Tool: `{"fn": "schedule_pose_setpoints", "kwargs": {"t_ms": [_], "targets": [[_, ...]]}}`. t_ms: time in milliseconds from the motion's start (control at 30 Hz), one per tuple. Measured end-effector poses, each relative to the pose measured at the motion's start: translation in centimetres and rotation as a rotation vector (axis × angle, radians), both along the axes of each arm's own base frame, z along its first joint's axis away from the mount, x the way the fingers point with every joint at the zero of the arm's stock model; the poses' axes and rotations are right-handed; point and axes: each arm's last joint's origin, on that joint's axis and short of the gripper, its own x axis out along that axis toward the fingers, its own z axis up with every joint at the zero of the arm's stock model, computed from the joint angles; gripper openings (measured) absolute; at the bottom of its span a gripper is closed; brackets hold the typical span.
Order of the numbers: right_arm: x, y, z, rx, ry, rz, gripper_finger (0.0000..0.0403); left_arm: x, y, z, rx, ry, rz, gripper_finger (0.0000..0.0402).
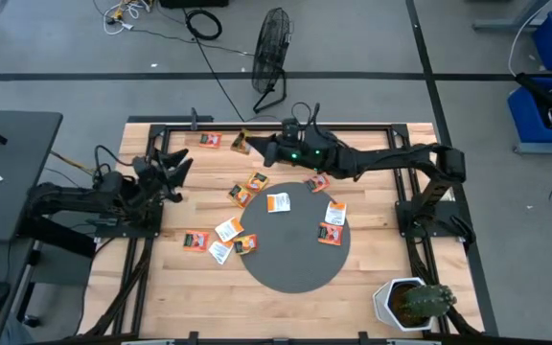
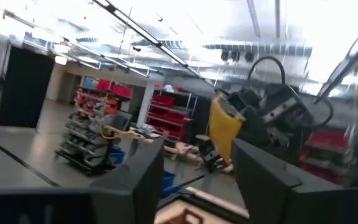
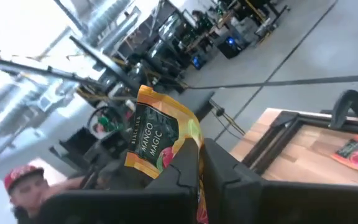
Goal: Pick & Place Tea
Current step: Put the yellow tea bag into the left section of the wooden organizer
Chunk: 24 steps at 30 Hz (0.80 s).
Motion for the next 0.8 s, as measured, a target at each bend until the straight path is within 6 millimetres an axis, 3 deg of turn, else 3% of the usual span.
{"fn": "schedule_pose_setpoints", "kwargs": {"t_ms": [133,500,800], "targets": [[0.9,-0.2,-0.7,0.029,-0.003,-0.003,0.0,1.3,-0.1,0.9,0.071,0.083,0.033,0.0222],[2.0,-0.3,2.4,-0.123,-0.058,-0.006,0.0,6.9,0.2,4.4,0.102,0.206,0.064,0.0221],[2.0,-0.3,2.6,-0.127,-0.055,-0.006,0.0,10.4,1.6,6.2,0.099,0.233,0.122,0.022]]}}
